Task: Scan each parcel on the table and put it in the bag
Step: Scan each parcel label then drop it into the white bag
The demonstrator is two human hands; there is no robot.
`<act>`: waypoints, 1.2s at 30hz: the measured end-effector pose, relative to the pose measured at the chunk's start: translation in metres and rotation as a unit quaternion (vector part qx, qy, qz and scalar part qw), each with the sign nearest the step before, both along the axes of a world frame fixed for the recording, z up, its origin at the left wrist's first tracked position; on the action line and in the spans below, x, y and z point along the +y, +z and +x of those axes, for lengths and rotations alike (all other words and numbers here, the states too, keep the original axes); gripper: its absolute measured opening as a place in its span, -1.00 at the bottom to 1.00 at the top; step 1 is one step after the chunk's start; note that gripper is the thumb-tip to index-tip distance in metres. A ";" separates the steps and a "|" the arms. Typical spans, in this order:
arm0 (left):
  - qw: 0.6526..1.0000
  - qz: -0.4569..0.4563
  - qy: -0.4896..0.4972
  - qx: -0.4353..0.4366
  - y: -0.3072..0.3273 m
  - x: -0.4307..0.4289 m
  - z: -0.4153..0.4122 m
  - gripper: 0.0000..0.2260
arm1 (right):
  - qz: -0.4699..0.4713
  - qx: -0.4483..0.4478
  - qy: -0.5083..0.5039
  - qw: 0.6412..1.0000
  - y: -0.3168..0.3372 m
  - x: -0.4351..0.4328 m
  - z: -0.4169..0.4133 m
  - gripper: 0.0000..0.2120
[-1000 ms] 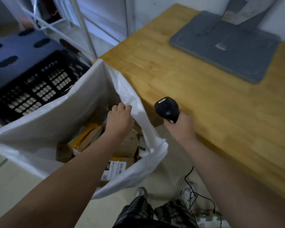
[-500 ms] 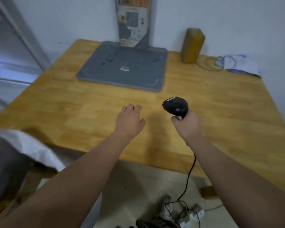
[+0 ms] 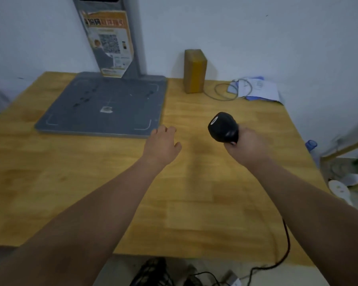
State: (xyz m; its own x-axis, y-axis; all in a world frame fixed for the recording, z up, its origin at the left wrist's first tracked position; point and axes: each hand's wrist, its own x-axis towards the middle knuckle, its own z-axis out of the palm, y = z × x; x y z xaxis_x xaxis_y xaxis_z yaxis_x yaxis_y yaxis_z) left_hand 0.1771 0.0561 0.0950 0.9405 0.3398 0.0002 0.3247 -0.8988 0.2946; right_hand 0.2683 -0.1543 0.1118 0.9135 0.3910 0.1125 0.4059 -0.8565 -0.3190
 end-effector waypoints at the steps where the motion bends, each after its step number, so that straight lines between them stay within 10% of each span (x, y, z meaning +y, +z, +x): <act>1: 1.000 0.001 -0.002 -0.001 0.002 0.003 0.012 -0.57 | -0.008 -0.017 0.001 1.000 0.005 0.000 0.013 -0.76; 27: 0.998 -0.018 0.061 0.021 0.007 0.106 0.461 -0.13 | 0.255 0.036 -0.157 0.953 -0.011 0.141 0.341 -0.73; 36: 0.987 -0.097 0.114 0.061 -0.005 0.117 0.469 -0.21 | 0.293 0.077 -0.145 0.942 -0.037 0.147 0.346 -0.72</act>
